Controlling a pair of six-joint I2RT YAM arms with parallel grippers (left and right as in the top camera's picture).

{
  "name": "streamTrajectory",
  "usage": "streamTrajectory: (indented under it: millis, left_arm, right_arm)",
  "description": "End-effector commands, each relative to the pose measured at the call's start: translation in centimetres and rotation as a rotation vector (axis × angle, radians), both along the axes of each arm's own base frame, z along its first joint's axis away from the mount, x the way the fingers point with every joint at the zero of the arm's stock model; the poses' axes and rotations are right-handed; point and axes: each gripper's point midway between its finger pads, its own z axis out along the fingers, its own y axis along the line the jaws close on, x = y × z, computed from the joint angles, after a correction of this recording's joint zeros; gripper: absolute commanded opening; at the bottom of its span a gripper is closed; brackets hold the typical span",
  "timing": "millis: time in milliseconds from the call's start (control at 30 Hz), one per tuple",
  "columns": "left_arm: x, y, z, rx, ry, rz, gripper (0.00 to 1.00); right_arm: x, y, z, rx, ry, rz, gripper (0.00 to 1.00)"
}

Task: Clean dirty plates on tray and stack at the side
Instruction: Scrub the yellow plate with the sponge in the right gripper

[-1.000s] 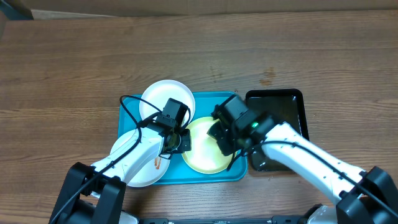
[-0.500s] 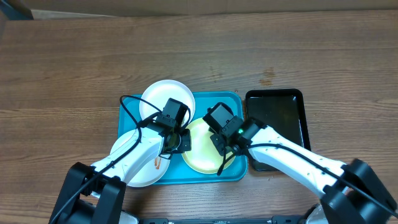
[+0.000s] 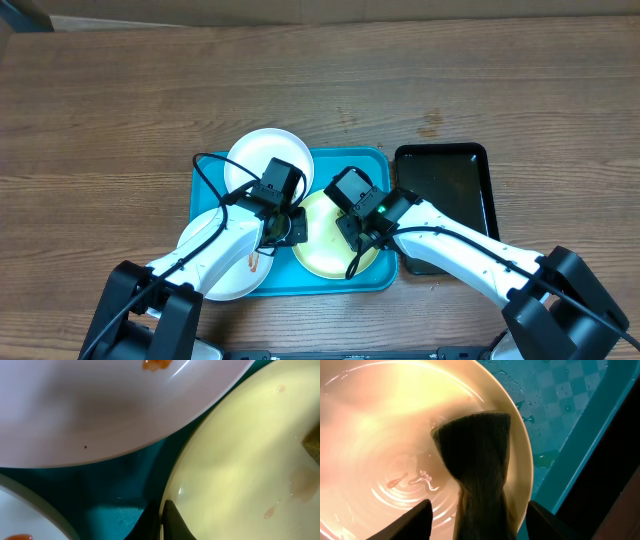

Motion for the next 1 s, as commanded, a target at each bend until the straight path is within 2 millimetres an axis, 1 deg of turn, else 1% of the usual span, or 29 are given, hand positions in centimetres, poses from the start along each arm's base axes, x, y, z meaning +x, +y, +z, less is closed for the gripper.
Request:
streamTrajectory:
  millis: [0, 67, 100, 233, 267, 367, 467, 533, 633, 800, 967]
  left_arm:
    - [-0.5, 0.3, -0.7, 0.020, 0.018, 0.013, 0.04]
    - [-0.5, 0.3, -0.7, 0.020, 0.019, 0.013, 0.04]
    - [-0.5, 0.3, -0.7, 0.020, 0.019, 0.013, 0.04]
    - [-0.5, 0.3, -0.7, 0.021, 0.019, 0.013, 0.04]
    - [-0.5, 0.3, -0.7, 0.021, 0.019, 0.013, 0.04]
    - [-0.5, 0.3, -0.7, 0.021, 0.019, 0.013, 0.04]
    - [-0.5, 0.3, -0.7, 0.021, 0.019, 0.013, 0.04]
    - [-0.5, 0.3, -0.7, 0.021, 0.019, 0.013, 0.04]
    - [-0.5, 0.3, -0.7, 0.021, 0.019, 0.013, 0.04]
    - [-0.5, 0.3, -0.7, 0.021, 0.019, 0.013, 0.04]
    - [-0.5, 0.3, -0.7, 0.020, 0.018, 0.013, 0.04]
  right_arm:
    - [0.3, 0.1, -1.1, -0.014, 0.008, -0.007, 0.57]
    - [0.5, -0.1, -1.5, -0.030, 0.007, -0.010, 0.50]
    - [0.6, -0.2, -1.8, -0.042, 0.005, -0.013, 0.39]
    - [1.0, -0.4, -2.0, -0.051, -0.005, -0.023, 0.07]
    - [1.1, -0.5, -2.0, -0.047, -0.007, -0.033, 0.04]
    - [1.5, -1.1, -2.0, -0.034, -0.003, -0.096, 0.04]
    - [1.4, -1.6, -2.4, -0.036, 0.025, -0.115, 0.04]
    - [1.2, -1.6, -2.9, -0.022, 0.056, -0.120, 0.04]
    - [0.7, -1.2, -3.6, 0.012, 0.094, -0.115, 0.04]
    - [-0.5, -0.3, -4.3, 0.070, 0.154, -0.094, 0.04]
    - [-2.0, 0.1, -5.8, 0.127, 0.198, -0.076, 0.04]
